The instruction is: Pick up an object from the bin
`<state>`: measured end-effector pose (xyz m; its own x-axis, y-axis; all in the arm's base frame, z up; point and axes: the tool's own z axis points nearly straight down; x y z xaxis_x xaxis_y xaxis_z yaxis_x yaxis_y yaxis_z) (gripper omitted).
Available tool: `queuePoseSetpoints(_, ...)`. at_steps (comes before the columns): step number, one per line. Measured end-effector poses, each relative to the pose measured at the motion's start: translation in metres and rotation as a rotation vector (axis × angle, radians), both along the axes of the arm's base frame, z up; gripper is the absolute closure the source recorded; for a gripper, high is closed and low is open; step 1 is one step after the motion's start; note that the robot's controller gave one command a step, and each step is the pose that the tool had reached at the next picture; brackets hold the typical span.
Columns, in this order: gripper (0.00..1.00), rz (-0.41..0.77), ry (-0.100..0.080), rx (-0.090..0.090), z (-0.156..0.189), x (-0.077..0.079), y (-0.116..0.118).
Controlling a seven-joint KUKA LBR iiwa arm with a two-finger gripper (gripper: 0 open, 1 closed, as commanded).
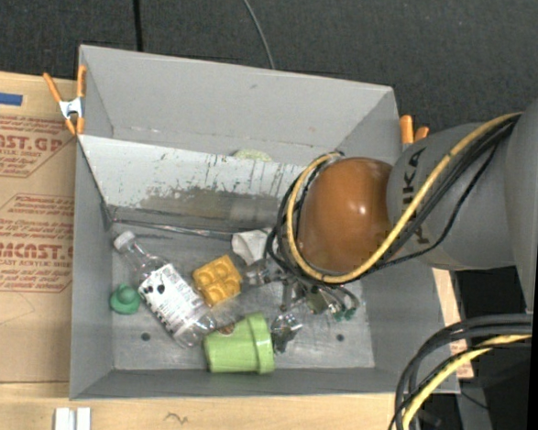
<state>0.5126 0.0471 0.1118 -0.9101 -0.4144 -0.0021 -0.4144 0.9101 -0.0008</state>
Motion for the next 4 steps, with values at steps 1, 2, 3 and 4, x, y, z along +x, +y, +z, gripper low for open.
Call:
queuePoseSetpoints(1, 0.00, -0.113, 0.001, 0.001, -0.016, -0.006, 0.005)
queuePoseSetpoints(2, 1.00, 0.276, -0.028, -0.006, -0.030, 0.004, 0.027)
queuePoseSetpoints(3, 1.00, 0.276, -0.029, -0.005, -0.030, 0.004, 0.027)
queuePoseSetpoints(4, 1.00, 0.283, 0.002, 0.001, 0.003, -0.011, 0.032)
